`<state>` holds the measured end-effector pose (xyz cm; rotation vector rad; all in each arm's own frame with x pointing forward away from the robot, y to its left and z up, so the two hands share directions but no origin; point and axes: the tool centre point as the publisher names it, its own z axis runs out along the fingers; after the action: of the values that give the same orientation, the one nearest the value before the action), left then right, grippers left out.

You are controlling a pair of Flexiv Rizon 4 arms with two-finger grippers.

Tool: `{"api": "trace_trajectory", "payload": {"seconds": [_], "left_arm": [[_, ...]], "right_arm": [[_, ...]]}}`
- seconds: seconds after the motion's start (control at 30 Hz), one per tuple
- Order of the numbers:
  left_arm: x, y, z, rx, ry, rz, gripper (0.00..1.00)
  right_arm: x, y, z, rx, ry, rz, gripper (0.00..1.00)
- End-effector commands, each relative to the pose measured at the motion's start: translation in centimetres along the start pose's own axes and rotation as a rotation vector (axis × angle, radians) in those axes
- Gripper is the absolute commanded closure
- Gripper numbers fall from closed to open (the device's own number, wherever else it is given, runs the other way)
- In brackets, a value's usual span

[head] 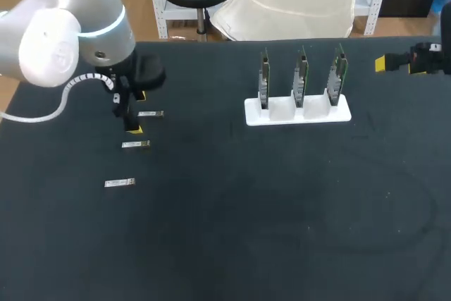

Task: Pick up the optical module with the left hand, and insert it into the network port with the right hand.

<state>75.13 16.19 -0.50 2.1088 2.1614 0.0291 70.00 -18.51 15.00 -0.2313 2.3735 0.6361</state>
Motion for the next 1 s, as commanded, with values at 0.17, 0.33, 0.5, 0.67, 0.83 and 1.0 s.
{"api": "trace_trajectory", "payload": {"seconds": [0.17,0.33,0.5,0.67,0.83,1.0], "left_arm": [[0.0,0.6,0.9,0.008,0.022,0.002,0.0],[0.4,0.7,1.4,0.003,0.035,-0.01,0.0],[0.7,0.5,1.7,0.009,0.047,-0.006,0.0],[0.7,0.7,1.9,0.011,0.054,-0.01,0.0],[0.4,0.9,1.8,0.014,0.056,-0.004,0.0],[0.2,1.0,1.7,0.019,0.061,0.009,0.0]], "right_arm": [[0.0,0.0,0.0,0.0,0.0,0.0,0.0],[0.0,0.0,0.0,0.0,0.0,0.0,0.0],[0.0,0.0,0.0,0.0,0.0,0.0,0.0],[0.0,0.0,0.0,0.0,0.0,0.0,0.0],[0.0,0.0,0.0,0.0,0.0,0.0,0.0],[0.0,0.0,0.0,0.0,0.0,0.0,0.0]]}}
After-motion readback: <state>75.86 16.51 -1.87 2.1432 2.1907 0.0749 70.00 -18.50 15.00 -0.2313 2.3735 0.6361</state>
